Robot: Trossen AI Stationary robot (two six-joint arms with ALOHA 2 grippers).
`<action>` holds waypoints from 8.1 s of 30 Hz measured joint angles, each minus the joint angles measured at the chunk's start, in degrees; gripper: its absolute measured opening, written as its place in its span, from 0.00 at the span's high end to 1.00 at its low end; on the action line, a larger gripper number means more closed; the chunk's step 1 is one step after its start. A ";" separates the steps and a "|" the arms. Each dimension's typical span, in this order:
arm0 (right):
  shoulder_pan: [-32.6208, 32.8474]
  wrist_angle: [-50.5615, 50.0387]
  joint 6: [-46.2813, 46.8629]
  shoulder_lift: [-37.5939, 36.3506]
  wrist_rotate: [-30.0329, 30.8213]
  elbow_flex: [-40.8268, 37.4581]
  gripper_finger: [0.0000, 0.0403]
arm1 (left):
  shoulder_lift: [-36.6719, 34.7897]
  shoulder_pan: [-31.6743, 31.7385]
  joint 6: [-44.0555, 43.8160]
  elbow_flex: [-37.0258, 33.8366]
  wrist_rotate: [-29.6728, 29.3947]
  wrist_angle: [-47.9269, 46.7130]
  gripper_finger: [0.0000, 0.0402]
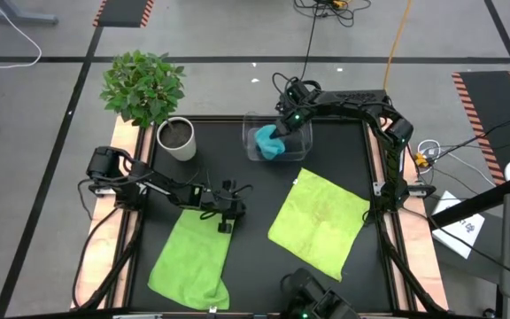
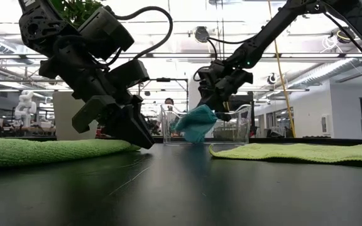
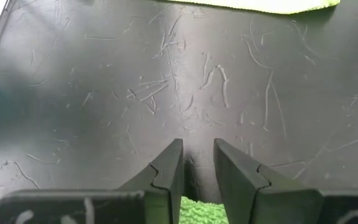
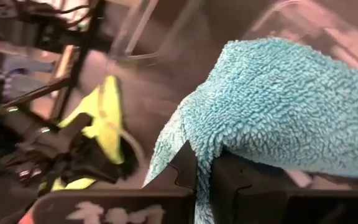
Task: Fold microfiber towels
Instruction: Put the folded blue microfiber cloth into the transparent bin, then fold the light green microfiber cloth
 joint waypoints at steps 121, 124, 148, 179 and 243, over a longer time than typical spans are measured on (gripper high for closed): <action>63.51 17.61 11.93 -30.23 49.66 -43.93 1.00 | -0.07 -0.15 -5.02 0.00 -1.69 5.42 0.77; 64.93 20.02 14.44 -29.06 44.65 -43.93 1.00 | -0.07 -0.26 -5.49 0.00 -1.70 5.42 0.77; 62.96 20.84 15.95 -29.33 45.78 -43.85 0.68 | -0.06 -8.01 -11.93 0.00 7.37 16.03 0.77; 62.64 22.42 17.19 -29.62 45.81 -51.31 0.69 | 13.29 -11.05 31.45 15.18 -7.76 3.42 0.31; 47.76 46.29 6.57 -27.02 35.29 -54.75 0.69 | 22.40 -12.29 22.17 34.78 -4.52 -13.23 0.57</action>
